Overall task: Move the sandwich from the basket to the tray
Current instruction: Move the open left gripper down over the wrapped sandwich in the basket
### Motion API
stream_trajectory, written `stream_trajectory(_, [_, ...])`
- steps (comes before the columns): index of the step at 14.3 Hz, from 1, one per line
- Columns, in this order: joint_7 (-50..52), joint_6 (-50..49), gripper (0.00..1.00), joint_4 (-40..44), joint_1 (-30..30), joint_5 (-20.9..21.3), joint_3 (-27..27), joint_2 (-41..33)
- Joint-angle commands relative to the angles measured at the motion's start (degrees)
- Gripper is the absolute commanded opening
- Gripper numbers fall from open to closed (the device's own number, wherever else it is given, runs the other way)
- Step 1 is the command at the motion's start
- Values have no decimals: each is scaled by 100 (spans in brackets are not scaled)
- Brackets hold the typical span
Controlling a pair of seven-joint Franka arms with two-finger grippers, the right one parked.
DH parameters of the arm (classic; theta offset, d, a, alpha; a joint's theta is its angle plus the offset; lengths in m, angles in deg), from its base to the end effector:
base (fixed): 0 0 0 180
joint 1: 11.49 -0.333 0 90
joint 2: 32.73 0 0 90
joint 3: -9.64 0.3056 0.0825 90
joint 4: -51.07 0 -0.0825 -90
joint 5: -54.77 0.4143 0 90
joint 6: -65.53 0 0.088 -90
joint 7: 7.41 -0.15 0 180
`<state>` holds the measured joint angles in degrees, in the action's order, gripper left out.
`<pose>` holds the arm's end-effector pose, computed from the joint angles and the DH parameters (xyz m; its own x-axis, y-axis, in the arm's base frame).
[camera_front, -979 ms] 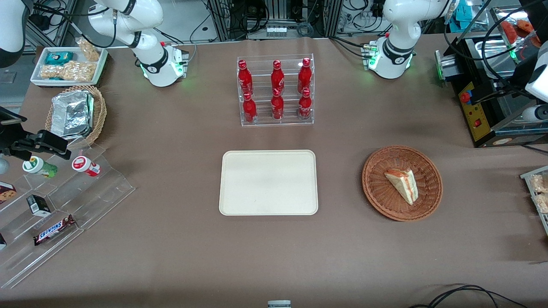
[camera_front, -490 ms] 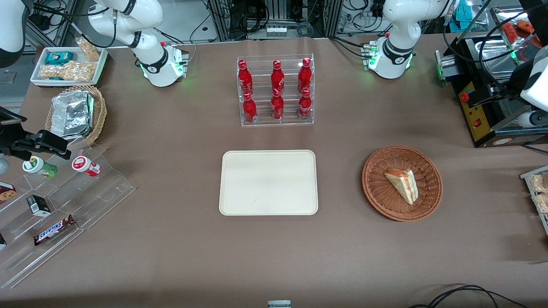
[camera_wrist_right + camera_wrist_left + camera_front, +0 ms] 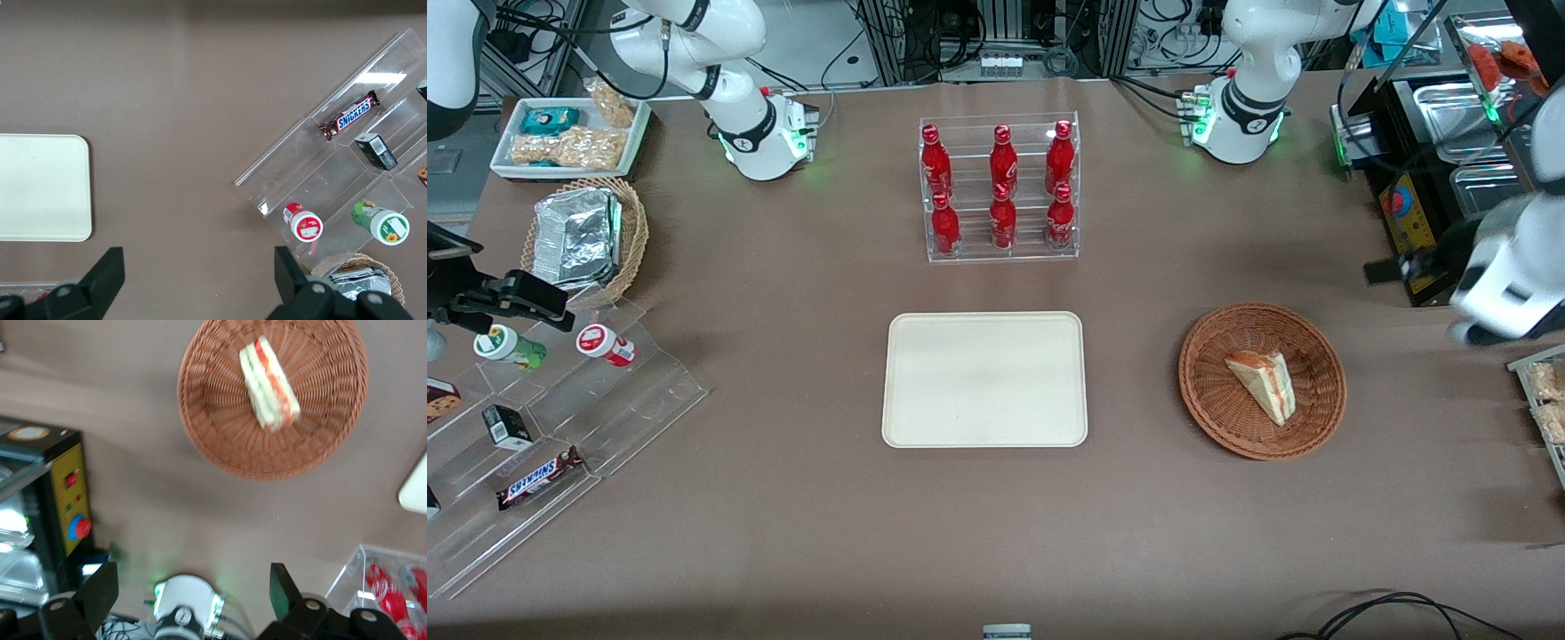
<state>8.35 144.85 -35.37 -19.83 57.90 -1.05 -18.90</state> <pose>0.6038 -0.0075 0.4480 0.9117 0.2338 -0.3378 0.2103 -0.9720 -0.1051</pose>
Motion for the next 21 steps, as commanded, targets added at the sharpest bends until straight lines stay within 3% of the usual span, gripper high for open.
stream_trajectory(1, [453, 1422, 100, -1275, 60, -67, 49, -178])
stream_trajectory(4, [1227, 2516, 100, -2051, 95, -14, 49, -232])
stream_trajectory(12, [1588, 3264, 100, -2790, 209, -14, 32, -223])
stream_trajectory(21, [1588, 3967, 100, -2817, 394, -14, 23, 84])
